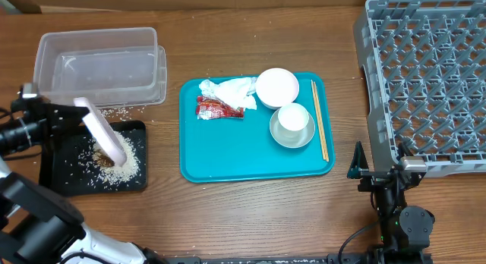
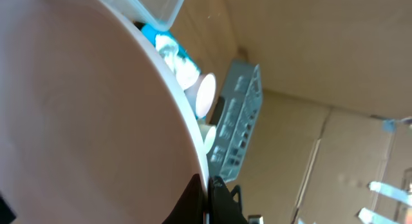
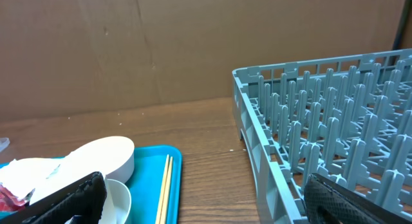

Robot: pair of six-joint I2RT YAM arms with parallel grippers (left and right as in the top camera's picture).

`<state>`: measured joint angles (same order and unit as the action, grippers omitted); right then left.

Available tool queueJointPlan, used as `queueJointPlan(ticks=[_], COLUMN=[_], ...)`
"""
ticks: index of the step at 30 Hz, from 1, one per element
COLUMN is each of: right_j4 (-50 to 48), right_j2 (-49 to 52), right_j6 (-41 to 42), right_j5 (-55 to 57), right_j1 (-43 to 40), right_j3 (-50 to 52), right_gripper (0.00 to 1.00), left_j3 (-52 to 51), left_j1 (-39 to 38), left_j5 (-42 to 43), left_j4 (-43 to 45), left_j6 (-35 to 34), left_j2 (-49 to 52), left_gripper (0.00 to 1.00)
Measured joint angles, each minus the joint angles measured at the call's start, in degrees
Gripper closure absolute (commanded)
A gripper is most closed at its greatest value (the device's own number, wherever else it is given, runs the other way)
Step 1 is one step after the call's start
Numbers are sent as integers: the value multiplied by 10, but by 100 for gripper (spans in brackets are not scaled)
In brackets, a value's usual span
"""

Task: Sort waste into correct bins and load items into the dishwasher
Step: 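Tilt the plate with the left gripper to dump rice onto the black tray, then carry the emptied plate back and set it on the teal tray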

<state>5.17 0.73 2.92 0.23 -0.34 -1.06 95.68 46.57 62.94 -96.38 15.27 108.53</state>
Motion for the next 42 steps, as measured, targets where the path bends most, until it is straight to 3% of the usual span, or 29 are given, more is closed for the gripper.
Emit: queueJointPlan(ticks=[7, 22, 34, 42], right_j4=[0, 0, 0, 0], right_j2=[0, 0, 0, 0], right_j6=[0, 0, 0, 0], right_j5=[0, 0, 0, 0], right_j1=[0, 0, 0, 0], right_j3=[0, 0, 0, 0], right_gripper=[0, 0, 0, 0], left_j3=[-74, -91, -92, -92], left_j1=[28, 16, -113, -295], left_j5=[45, 47, 14, -50], left_j4=[45, -3, 1, 44], left_j6=[31, 46, 46, 13], left_j2=[0, -5, -116, -172], left_gripper=[96, 96, 96, 96])
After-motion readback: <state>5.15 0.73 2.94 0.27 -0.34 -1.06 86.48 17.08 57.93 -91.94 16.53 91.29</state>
